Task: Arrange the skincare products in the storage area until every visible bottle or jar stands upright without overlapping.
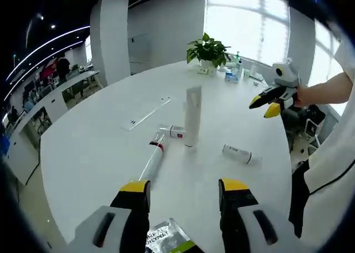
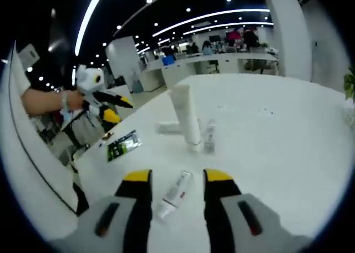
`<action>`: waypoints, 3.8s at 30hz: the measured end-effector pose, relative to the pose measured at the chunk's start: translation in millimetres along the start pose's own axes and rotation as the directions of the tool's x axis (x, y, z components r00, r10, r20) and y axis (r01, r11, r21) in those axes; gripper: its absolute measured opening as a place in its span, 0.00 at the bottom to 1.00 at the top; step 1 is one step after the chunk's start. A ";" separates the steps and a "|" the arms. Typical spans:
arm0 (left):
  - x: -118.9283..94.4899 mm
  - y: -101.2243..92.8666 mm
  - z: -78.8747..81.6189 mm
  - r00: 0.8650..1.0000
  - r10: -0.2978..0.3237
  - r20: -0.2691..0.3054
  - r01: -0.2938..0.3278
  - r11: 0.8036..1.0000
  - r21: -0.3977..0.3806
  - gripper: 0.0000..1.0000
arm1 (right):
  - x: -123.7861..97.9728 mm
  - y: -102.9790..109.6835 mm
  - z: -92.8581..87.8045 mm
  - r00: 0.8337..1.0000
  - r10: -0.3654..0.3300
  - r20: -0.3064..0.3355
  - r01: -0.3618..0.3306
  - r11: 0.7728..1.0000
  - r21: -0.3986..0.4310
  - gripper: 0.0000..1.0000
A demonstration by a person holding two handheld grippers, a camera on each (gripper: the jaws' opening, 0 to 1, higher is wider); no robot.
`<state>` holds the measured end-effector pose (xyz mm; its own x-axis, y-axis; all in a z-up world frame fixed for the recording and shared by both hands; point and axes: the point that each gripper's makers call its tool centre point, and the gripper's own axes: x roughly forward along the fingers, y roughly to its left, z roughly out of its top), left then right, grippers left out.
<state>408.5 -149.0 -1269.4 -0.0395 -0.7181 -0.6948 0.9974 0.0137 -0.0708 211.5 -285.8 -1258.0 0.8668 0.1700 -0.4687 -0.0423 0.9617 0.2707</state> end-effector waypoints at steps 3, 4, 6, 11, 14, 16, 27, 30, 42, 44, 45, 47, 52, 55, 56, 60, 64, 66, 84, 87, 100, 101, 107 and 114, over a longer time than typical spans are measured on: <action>10.4 14.2 3.7 1.000 0.022 -0.004 -0.022 1.000 -0.021 0.51 | -0.8 9.7 2.6 0.999 -0.004 0.038 0.003 1.000 0.013 0.33; 13.2 15.8 4.2 1.000 0.028 -0.008 -0.029 0.999 -0.025 0.51 | -1.2 11.6 2.4 0.999 -0.006 0.042 0.005 1.000 0.017 0.33; 22.0 24.2 3.8 0.998 0.049 -0.026 -0.050 0.999 -0.022 0.51 | -2.1 13.0 1.9 0.998 -0.020 0.054 0.018 0.999 0.040 0.33; 45.5 47.8 5.8 0.994 0.091 -0.059 -0.092 0.996 -0.013 0.51 | -4.3 13.3 -5.1 0.995 -0.070 0.064 0.066 0.996 0.067 0.31; 60.2 58.5 5.4 0.992 0.097 -0.083 -0.098 0.995 -0.008 0.52 | -3.9 15.4 -13.2 0.996 -0.076 0.041 0.073 0.995 0.068 0.31; 66.4 61.8 5.2 0.991 0.097 -0.092 -0.098 0.995 -0.005 0.53 | -4.6 17.1 -17.2 0.997 -0.075 0.029 0.072 0.994 0.076 0.31; 109.7 83.5 4.3 0.978 0.074 -0.194 -0.057 0.994 0.095 0.53 | 0.5 13.0 -23.3 0.997 -0.071 -0.014 0.072 0.993 0.093 0.31; 115.9 90.4 1.7 0.972 0.081 -0.221 -0.055 0.991 0.125 0.51 | 3.9 13.4 -20.8 0.998 -0.066 -0.013 0.067 0.993 0.096 0.31; 133.2 80.1 4.4 0.962 -0.037 -0.270 0.064 0.994 0.093 0.45 | 17.8 19.4 -23.1 0.999 -0.025 -0.047 0.029 0.995 0.098 0.31; 133.6 75.8 0.4 0.957 -0.039 -0.288 0.074 0.991 0.111 0.41 | 18.2 18.6 -22.3 0.999 -0.025 -0.046 0.030 0.994 0.109 0.31; 133.9 75.2 -3.5 0.952 -0.035 -0.305 0.074 0.990 0.118 0.41 | 18.1 18.5 -22.1 0.999 -0.026 -0.045 0.031 0.993 0.109 0.31; 133.6 76.0 -15.8 0.933 -0.020 -0.358 0.078 0.986 0.147 0.39 | 18.5 18.3 -22.6 0.999 -0.028 -0.047 0.033 0.993 0.112 0.31; 138.0 72.4 -19.2 0.935 -0.026 -0.354 0.075 0.990 0.123 0.35 | 19.1 21.0 -25.4 0.998 -0.027 -0.054 0.033 0.993 0.116 0.31; 142.8 70.4 -20.5 0.931 -0.030 -0.364 0.079 0.989 0.122 0.29 | 17.7 24.5 -31.0 0.998 -0.026 -0.061 0.033 0.992 0.124 0.31; 144.6 71.4 -22.3 0.930 -0.018 -0.367 0.071 0.989 0.132 0.29 | 17.2 24.9 -32.6 0.997 -0.026 -0.066 0.034 0.991 0.126 0.30; 144.5 72.8 -22.2 0.927 -0.003 -0.375 0.056 0.990 0.130 0.29 | 15.0 25.2 -33.8 0.997 -0.031 -0.067 0.040 0.990 0.132 0.30; 145.9 74.7 -23.7 0.930 0.007 -0.368 0.048 0.989 0.139 0.29 | 14.0 23.8 -34.7 0.997 -0.039 -0.066 0.048 0.989 0.141 0.30; 147.1 75.1 -25.3 0.929 0.012 -0.369 0.047 0.988 0.150 0.30 | 14.2 24.4 -34.9 0.997 -0.038 -0.068 0.047 0.989 0.139 0.30; 152.7 72.7 -26.2 0.920 -0.026 -0.390 0.090 0.985 0.145 0.34 | 8.5 35.9 -48.1 0.995 -0.030 -0.092 0.042 0.990 0.135 0.29; 154.6 72.7 -22.1 0.924 -0.019 -0.381 0.084 0.984 0.154 0.34 | 8.1 38.4 -48.3 0.996 -0.030 -0.089 0.042 0.990 0.135 0.29; 161.2 65.6 -17.3 0.910 -0.036 -0.414 0.122 0.976 0.183 0.32 | 7.6 45.5 -54.0 0.995 -0.033 -0.094 0.046 0.989 0.140 0.29; 162.0 65.7 -16.7 0.911 -0.042 -0.410 0.129 0.974 0.188 0.32 | 7.7 46.3 -53.8 0.995 -0.032 -0.095 0.046 0.989 0.141 0.29; 164.4 66.4 -14.0 0.915 -0.034 -0.403 0.111 0.980 0.167 0.29 | 2.0 53.2 -57.8 0.994 -0.032 -0.104 0.047 0.989 0.143 0.29; 161.1 59.9 -14.4 0.923 -0.082 -0.376 0.101 0.994 0.031 0.26 | -2.9 50.8 -61.6 0.995 -0.055 -0.088 0.071 0.980 0.183 0.29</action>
<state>461.0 -253.9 -1395.9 -0.1413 -0.4023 -0.9045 0.9896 -0.0807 -0.1187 176.3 -224.2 -1294.6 0.8205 0.1348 -0.5555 0.1111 0.9157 0.3863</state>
